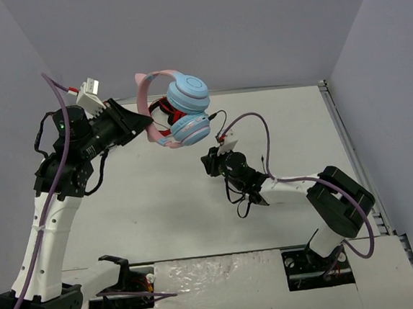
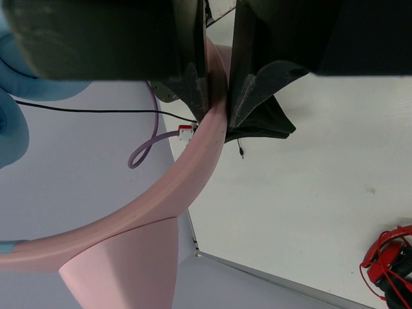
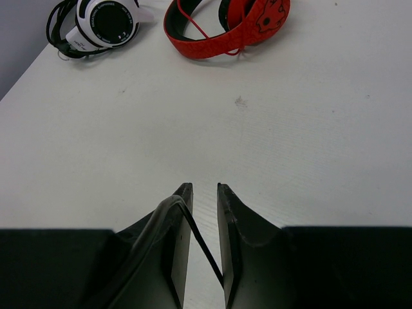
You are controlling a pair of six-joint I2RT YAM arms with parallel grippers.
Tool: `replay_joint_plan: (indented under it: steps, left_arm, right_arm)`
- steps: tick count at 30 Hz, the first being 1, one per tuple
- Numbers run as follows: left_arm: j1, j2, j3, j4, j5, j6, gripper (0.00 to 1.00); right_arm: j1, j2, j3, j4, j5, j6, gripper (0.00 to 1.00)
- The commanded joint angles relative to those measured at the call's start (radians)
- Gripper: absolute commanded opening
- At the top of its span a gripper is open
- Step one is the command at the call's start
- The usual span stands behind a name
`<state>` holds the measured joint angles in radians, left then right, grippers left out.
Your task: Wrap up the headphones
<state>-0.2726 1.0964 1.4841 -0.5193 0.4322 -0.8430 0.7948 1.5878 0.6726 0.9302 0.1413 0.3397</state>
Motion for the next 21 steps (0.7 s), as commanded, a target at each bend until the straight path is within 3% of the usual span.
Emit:
replay_joint_plan:
  steps: [1,21]
  left_arm:
    - [0.012,-0.049,0.046,0.19,0.049,-0.056,0.0]
    - [0.045,-0.079,0.064,0.187,0.036,-0.054,0.0]
  right_arm:
    - [0.007,0.005,0.048,0.064,0.004,0.002,0.19]
    - [0.001,-0.028,-0.04,0.042,0.071,0.015,0.21]
